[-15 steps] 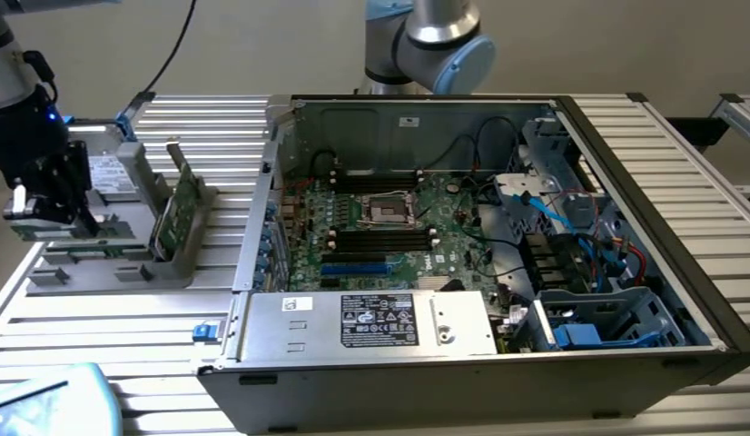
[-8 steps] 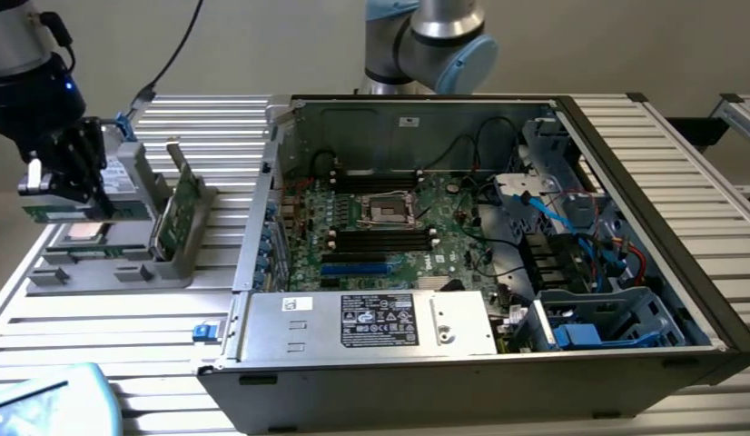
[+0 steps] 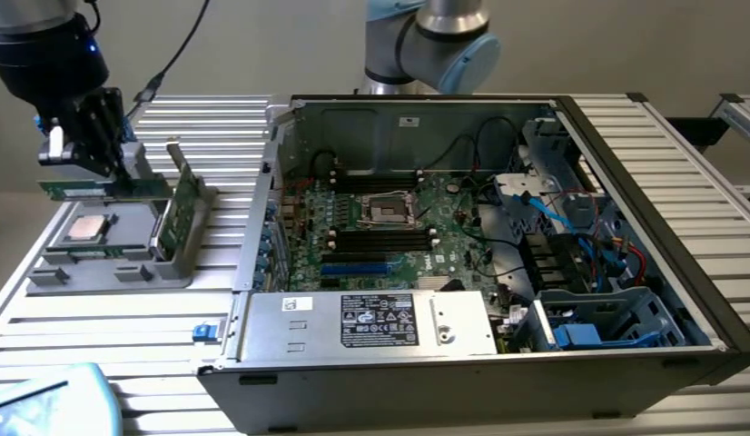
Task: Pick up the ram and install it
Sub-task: 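Pick up the ram and move it above insertion slot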
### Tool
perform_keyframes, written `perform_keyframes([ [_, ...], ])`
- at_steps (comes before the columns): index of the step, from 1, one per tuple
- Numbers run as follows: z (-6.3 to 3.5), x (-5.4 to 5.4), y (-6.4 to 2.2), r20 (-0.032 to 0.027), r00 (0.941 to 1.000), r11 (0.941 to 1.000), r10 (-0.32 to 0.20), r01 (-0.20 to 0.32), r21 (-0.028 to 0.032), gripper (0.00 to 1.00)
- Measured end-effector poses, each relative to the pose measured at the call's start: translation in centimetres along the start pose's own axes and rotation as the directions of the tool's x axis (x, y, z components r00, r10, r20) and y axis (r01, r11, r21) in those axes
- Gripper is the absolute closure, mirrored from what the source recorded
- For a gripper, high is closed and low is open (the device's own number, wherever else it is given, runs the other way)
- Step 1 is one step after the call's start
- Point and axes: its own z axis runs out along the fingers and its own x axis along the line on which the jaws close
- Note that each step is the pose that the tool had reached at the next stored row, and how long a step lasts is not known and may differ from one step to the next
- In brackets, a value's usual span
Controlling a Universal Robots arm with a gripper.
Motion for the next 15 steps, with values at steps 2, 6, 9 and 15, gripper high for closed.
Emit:
perform_keyframes([
  [2, -0.83, 0.1, -0.88, 0.0022, 1.0000, 1.0000, 0.000, 0.000, 0.0000, 0.86],
  [6, -2.35, 0.3, -2.67, 0.0078, 1.0000, 1.0000, 0.000, 0.000, 0.0003, 0.86],
  [9, -3.23, 0.4, -4.02, 0.0124, 0.9999, 1.0000, 0.000, 0.000, 0.0006, 0.86],
  [15, -4.84, 0.7, -6.73, 0.0215, 0.9998, 1.0000, -0.001, 0.001, 0.0009, 0.86],
])
